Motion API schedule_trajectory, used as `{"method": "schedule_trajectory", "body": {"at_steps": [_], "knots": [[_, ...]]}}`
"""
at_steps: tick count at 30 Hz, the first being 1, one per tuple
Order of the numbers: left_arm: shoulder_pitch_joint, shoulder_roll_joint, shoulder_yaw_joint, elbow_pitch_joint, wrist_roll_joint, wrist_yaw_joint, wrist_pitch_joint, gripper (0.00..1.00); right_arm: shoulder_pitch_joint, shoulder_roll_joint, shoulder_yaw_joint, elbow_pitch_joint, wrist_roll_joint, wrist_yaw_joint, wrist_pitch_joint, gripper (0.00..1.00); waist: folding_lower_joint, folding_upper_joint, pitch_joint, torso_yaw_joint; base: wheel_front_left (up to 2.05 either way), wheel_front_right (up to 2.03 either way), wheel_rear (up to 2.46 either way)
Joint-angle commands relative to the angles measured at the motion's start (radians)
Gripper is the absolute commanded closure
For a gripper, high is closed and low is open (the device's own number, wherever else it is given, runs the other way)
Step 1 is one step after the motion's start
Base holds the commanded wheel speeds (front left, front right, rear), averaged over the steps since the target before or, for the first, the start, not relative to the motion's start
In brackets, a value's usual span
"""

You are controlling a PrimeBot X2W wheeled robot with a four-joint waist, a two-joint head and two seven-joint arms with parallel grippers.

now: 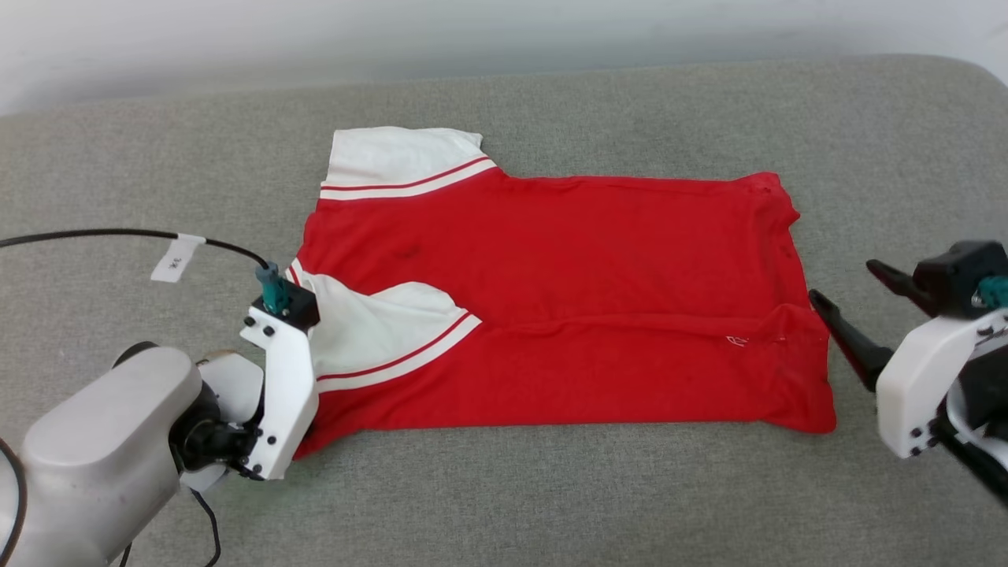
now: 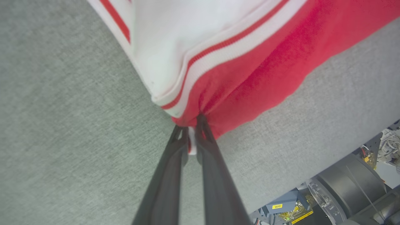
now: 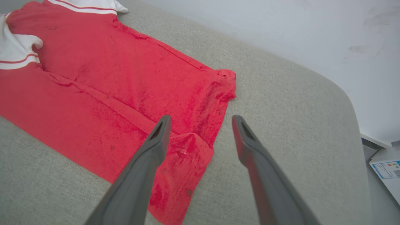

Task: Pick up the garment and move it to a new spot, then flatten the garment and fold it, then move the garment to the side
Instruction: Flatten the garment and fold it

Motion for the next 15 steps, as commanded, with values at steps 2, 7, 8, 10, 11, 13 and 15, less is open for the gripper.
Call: {"method": "schedule_trajectory", "body": {"at_steps": [2,7,8,10,11,13,15], "knots": [[-0.002,0.014,-0.026,-0.036,-0.014,-0.003,-0.013,1.00,-0.046,-0.065,0.027,-0.027,0.028,-0.001,0.072,0.00,0.0000,0.0000,-0.017,0.006,0.00,0.00,0.00],[-0.041,0.070,-0.041,-0.124,-0.025,-0.002,-0.047,1.00,-0.114,-0.202,0.093,-0.075,0.148,-0.001,0.307,0.00,0.0000,0.0000,-0.025,0.013,0.00,0.00,0.00],[-0.048,0.080,-0.046,-0.140,-0.024,-0.002,-0.052,1.00,-0.127,-0.229,0.105,-0.081,0.176,-0.001,0.360,0.00,0.0000,0.0000,-0.024,0.016,0.00,0.00,0.00],[-0.062,0.097,-0.053,-0.165,-0.028,-0.002,-0.061,1.00,-0.151,-0.276,0.128,-0.089,0.229,-0.001,0.465,0.00,0.0000,0.0000,-0.017,0.021,0.00,0.00,0.00],[-0.069,0.102,-0.056,-0.176,-0.032,-0.002,-0.064,1.00,-0.156,-0.286,0.134,-0.085,0.253,-0.001,0.509,0.00,0.0000,0.0000,-0.013,0.023,0.00,0.00,0.00],[-0.082,0.113,-0.060,-0.193,-0.035,-0.002,-0.075,1.00,-0.162,-0.297,0.144,-0.067,0.293,-0.001,0.590,0.00,0.0000,0.0000,-0.003,0.028,0.00,0.00,0.00],[-0.094,0.118,-0.067,-0.206,-0.037,-0.002,-0.086,1.00,-0.164,-0.284,0.137,-0.032,0.314,-0.001,0.648,0.00,0.0000,0.0000,0.009,0.034,0.00,0.00,0.00]]}}
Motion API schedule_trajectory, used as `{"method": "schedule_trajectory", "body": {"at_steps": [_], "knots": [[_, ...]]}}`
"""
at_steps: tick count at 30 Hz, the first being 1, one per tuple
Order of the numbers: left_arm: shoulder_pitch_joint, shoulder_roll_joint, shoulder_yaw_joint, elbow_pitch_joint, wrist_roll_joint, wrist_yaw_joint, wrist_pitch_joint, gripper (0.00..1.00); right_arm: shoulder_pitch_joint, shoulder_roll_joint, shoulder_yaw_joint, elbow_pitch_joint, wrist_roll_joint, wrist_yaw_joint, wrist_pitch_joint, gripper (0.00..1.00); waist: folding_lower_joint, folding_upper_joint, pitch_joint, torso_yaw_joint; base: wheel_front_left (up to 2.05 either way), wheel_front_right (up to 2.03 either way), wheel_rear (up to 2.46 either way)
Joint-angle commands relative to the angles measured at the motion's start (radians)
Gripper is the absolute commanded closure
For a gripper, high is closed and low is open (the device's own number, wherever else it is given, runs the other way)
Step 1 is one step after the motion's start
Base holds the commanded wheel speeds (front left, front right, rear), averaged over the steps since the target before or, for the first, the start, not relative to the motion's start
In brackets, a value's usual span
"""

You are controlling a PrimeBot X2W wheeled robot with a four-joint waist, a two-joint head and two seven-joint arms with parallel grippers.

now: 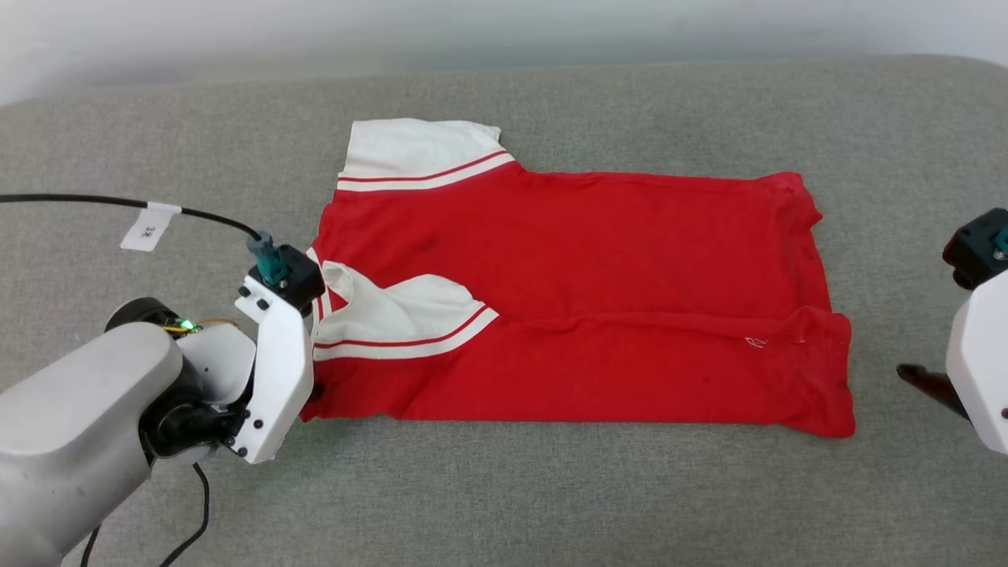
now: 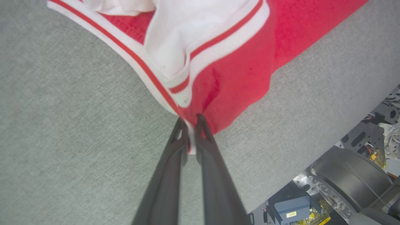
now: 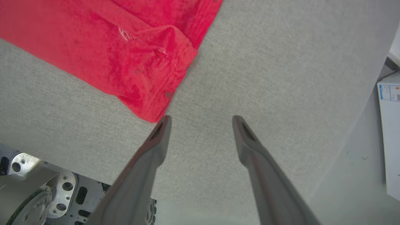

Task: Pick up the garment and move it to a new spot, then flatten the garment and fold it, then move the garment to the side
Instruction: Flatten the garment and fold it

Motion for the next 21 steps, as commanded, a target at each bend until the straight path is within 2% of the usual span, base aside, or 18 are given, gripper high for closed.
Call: {"method": "schedule_trajectory", "body": {"at_steps": [1,4,11,14,17,18,19,21], "knots": [[-0.019,0.005,-0.008,-0.009,0.001,-0.001,-0.012,1.00,-0.005,0.028,-0.010,0.037,0.015,-0.001,0.037,0.00,0.0000,0.0000,0.016,0.008,0.00,0.00,0.00],[-0.036,0.005,-0.020,-0.020,0.012,-0.001,-0.024,1.00,0.009,0.074,-0.015,0.097,0.003,-0.001,0.053,0.00,0.0000,0.0000,0.040,0.019,0.00,0.00,0.00],[-0.064,0.011,-0.040,-0.036,0.013,-0.001,-0.048,1.00,0.047,0.221,-0.017,0.247,-0.023,-0.001,-0.031,0.00,0.0000,0.0000,0.092,0.036,0.00,0.00,0.00],[-0.068,0.009,-0.049,-0.031,0.019,-0.001,-0.060,1.00,0.082,0.280,0.015,0.307,-0.022,-0.001,-0.060,0.00,0.0000,0.0000,0.109,0.043,0.00,0.00,0.00],[-0.073,0.008,-0.054,-0.024,0.015,-0.001,-0.070,1.00,0.093,0.293,0.047,0.333,-0.021,-0.001,-0.090,0.00,0.0000,0.0000,0.115,0.045,0.00,0.00,0.00],[-0.072,0.007,-0.055,-0.020,0.012,-0.001,-0.074,1.00,0.087,0.286,0.050,0.332,-0.021,-0.001,-0.104,0.75,0.0000,0.0000,0.114,0.045,0.00,0.00,0.00],[-0.070,0.006,-0.057,-0.016,0.010,-0.001,-0.081,1.00,0.076,0.273,0.052,0.324,-0.021,-0.001,-0.119,1.00,0.0000,0.0000,0.111,0.045,0.00,0.00,0.00],[-0.056,0.004,-0.060,-0.006,0.000,-0.001,-0.093,1.00,0.058,0.243,0.046,0.305,-0.012,-0.001,-0.144,1.00,0.0000,0.0000,0.094,0.042,0.00,0.00,0.00]]}}
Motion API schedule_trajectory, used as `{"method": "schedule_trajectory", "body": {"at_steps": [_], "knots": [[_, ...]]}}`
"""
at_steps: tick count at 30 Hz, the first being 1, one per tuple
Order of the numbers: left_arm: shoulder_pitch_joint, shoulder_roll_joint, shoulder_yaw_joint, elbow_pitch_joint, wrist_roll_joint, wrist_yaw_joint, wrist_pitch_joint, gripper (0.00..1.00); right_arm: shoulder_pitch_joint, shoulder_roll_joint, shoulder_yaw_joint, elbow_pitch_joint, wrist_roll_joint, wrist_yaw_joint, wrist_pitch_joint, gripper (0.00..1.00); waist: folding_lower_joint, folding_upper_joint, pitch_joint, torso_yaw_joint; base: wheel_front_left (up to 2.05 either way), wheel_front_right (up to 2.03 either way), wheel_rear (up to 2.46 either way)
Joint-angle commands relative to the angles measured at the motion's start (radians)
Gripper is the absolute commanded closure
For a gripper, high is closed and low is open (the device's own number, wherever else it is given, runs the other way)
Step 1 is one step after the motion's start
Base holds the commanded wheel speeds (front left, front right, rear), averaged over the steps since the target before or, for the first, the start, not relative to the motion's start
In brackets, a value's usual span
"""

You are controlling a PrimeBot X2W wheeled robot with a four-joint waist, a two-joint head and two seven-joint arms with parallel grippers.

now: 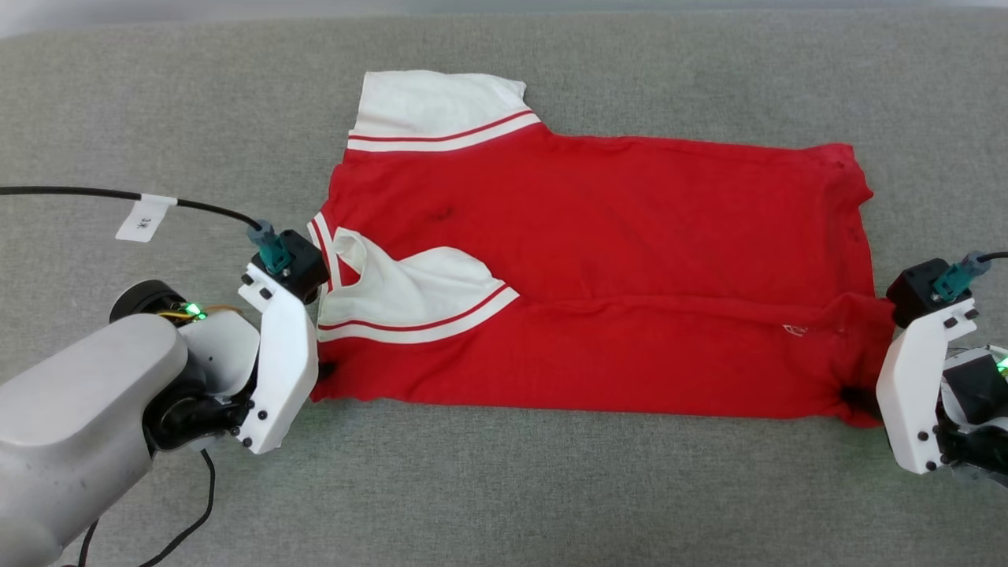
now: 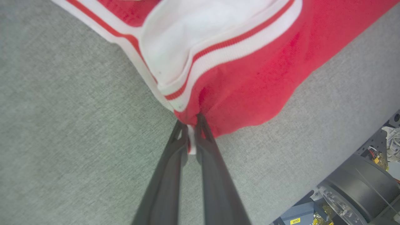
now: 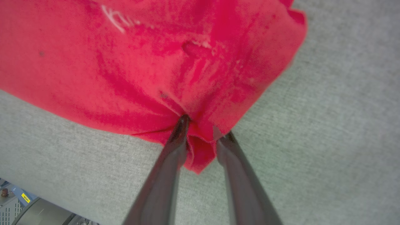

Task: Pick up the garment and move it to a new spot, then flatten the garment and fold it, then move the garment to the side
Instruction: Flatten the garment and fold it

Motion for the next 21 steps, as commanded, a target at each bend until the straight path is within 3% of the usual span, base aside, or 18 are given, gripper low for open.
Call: {"method": "schedule_trajectory", "body": {"at_steps": [1,13,18,21], "knots": [[0.013,-0.002,-0.003,0.010,-0.012,-0.001,-0.019,1.00,0.014,0.010,0.030,0.005,0.011,0.000,-0.027,1.00,0.0000,0.0000,-0.025,-0.004,0.00,0.00,0.00],[0.133,0.085,-0.019,-0.093,-0.075,-0.001,-0.027,1.00,0.115,-0.195,0.002,-0.190,0.098,-0.001,-0.064,1.00,0.0000,0.0000,-0.147,-0.014,0.00,0.00,0.00],[0.195,0.111,-0.023,-0.127,-0.074,0.000,-0.019,1.00,0.187,-0.220,-0.025,-0.211,0.110,-0.001,-0.046,1.00,0.0000,0.0000,-0.143,-0.017,0.00,0.00,0.00],[0.241,0.109,-0.024,-0.132,-0.078,0.009,-0.023,1.00,0.231,-0.191,-0.044,-0.188,0.102,-0.001,-0.040,1.00,0.0000,0.0000,-0.126,-0.020,0.00,0.00,0.00]]}}
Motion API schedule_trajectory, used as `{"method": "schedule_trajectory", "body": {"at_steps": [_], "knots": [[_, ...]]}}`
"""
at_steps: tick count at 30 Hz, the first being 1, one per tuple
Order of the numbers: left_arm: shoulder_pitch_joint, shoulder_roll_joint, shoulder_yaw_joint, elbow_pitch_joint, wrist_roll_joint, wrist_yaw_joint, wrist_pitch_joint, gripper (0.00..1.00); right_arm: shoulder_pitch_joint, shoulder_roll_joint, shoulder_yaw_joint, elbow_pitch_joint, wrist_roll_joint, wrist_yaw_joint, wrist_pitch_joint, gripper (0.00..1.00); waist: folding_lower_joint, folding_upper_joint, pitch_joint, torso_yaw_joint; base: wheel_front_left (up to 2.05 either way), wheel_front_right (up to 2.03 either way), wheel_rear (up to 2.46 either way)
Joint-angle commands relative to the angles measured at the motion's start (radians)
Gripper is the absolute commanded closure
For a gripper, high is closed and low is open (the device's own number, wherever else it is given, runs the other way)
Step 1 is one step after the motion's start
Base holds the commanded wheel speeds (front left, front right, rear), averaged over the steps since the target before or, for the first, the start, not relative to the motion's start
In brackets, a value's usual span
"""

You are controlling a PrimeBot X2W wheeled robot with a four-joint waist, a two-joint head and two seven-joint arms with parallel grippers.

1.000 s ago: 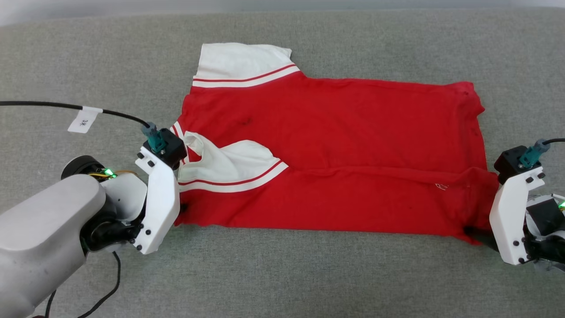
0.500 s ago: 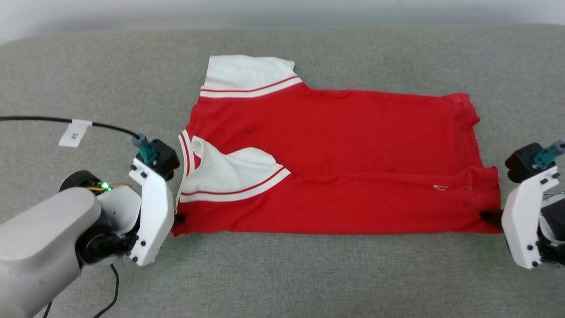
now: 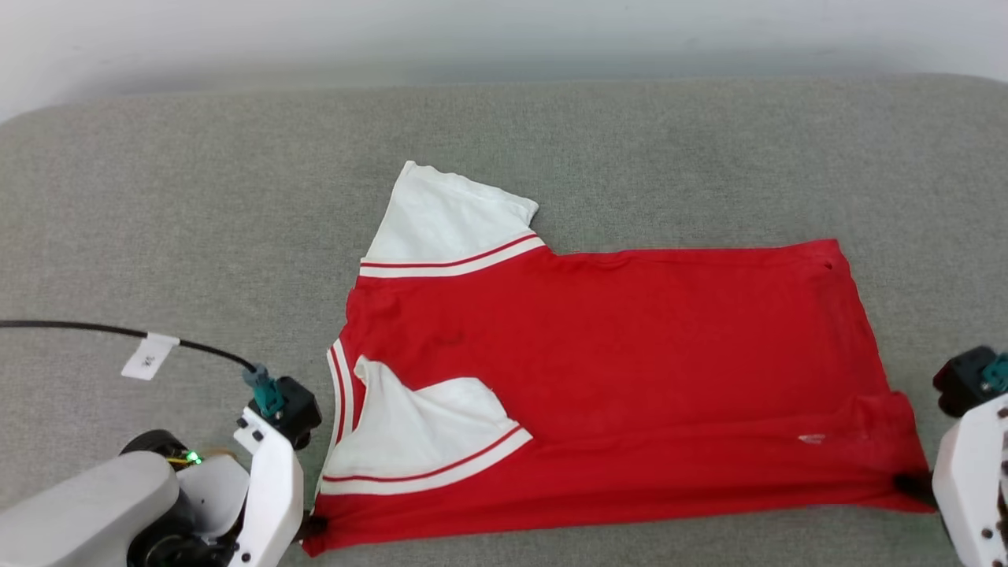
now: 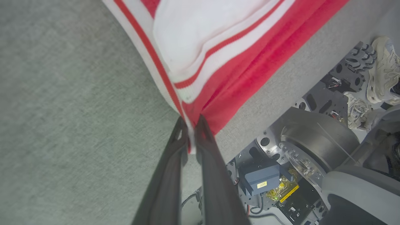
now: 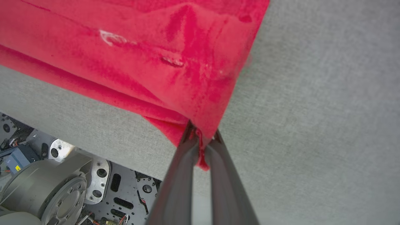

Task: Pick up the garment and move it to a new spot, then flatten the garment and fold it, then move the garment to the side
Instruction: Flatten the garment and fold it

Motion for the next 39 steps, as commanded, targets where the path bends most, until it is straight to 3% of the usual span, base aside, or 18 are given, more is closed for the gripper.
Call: {"method": "schedule_trajectory", "body": {"at_steps": [1,4,5,6,12,18,23,30,36,39], "knots": [[0.019,0.002,0.000,0.009,0.002,0.007,-0.003,1.00,0.021,0.013,-0.004,0.019,-0.018,-0.002,0.003,1.00,0.0000,0.0000,0.013,-0.002,0.00,0.00,0.00],[0.045,-0.015,-0.002,0.035,0.017,0.011,-0.011,1.00,0.039,0.051,-0.010,0.062,-0.039,-0.002,-0.002,1.00,0.0000,0.0000,0.024,0.001,0.00,0.00,0.00],[0.046,-0.018,0.000,0.046,0.022,0.015,-0.021,0.97,0.039,0.060,-0.016,0.070,-0.051,-0.002,-0.012,0.74,0.0000,0.0000,0.024,0.002,0.00,0.00,0.00],[0.039,-0.021,0.007,0.054,0.030,0.017,-0.035,0.00,0.037,0.068,-0.020,0.070,-0.063,-0.002,-0.026,0.00,0.0000,0.0000,0.024,0.003,0.00,0.00,0.00],[-0.018,0.004,0.051,0.035,0.043,0.011,-0.084,0.00,0.018,0.082,-0.081,0.020,-0.127,-0.001,-0.125,0.00,0.0000,0.0000,-0.006,-0.002,0.00,0.00,0.00],[-0.102,0.004,0.126,0.043,0.111,0.041,-0.195,0.00,-0.020,0.150,-0.224,-0.072,-0.264,-0.002,-0.358,0.00,0.0000,0.0000,-0.018,-0.016,0.00,0.00,0.00],[-0.177,-0.035,0.180,0.099,0.185,0.080,-0.306,0.00,-0.035,0.287,-0.346,-0.154,-0.427,-0.001,-0.587,0.00,0.0000,0.0000,0.008,-0.043,0.00,0.00,0.00],[-0.297,-0.080,0.229,0.208,0.224,0.088,-0.341,0.00,0.008,0.518,-0.454,-0.304,-0.623,-0.002,-0.819,0.00,0.0000,0.0000,0.087,-0.091,0.00,0.00,0.00],[-0.427,-0.107,0.275,0.303,0.203,0.058,-0.305,0.00,0.085,0.680,-0.474,-0.400,-0.726,-0.001,-0.929,0.00,0.0000,0.0000,0.176,-0.136,0.00,0.00,0.00],[-0.502,-0.124,0.297,0.351,0.179,0.048,-0.255,0.00,0.112,0.719,-0.466,-0.426,-0.744,-0.001,-0.954,0.00,0.0000,0.0000,0.222,-0.157,0.00,0.00,0.00]]}}
